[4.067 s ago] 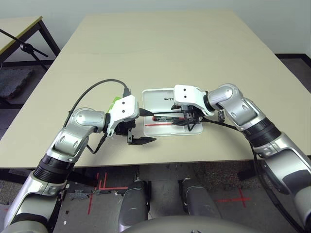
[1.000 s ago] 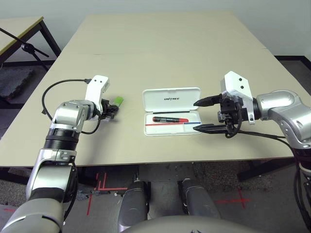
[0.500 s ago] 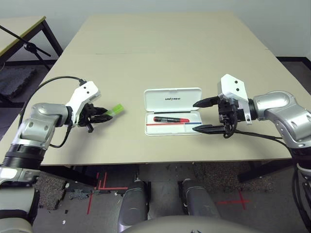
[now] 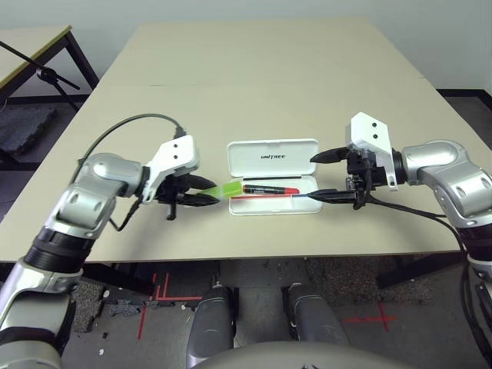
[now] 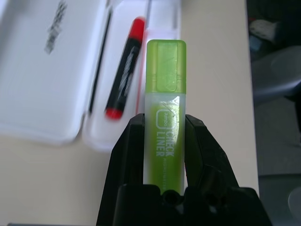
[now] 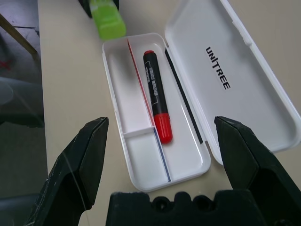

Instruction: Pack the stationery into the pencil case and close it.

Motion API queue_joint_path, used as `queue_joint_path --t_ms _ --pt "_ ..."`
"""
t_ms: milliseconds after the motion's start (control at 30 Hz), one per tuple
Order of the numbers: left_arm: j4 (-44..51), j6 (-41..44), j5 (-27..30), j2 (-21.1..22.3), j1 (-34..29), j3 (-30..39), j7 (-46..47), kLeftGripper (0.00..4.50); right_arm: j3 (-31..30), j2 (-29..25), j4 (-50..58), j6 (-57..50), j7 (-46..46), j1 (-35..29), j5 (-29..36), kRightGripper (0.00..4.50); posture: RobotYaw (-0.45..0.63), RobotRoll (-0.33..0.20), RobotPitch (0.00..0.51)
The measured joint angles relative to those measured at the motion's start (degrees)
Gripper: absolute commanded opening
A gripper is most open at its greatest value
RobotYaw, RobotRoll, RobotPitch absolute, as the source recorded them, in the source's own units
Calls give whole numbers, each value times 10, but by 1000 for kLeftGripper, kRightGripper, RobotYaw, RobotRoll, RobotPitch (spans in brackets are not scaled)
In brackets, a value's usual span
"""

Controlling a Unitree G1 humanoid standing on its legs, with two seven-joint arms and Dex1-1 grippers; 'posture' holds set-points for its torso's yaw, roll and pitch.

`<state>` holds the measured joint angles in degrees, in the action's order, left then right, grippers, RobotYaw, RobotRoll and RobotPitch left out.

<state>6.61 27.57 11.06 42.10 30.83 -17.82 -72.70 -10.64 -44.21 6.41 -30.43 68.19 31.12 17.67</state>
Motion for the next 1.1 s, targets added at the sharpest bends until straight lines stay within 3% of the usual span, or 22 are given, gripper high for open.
queue_joint_path --t_ms 200,600,1100 --pt "-12 9 -37 -58 50 -57 18 1082 0 -1 -1 0 -3 0 -1 4500 -155 0 83" --pt "-70 1 -75 -110 70 -100 28 1082 1 -3 2 0 -16 -8 -8 4500 -183 0 89" --pt "-106 -18 -105 -123 71 -104 36 1082 1 -4 3 0 -27 -13 -10 4500 -184 0 92"
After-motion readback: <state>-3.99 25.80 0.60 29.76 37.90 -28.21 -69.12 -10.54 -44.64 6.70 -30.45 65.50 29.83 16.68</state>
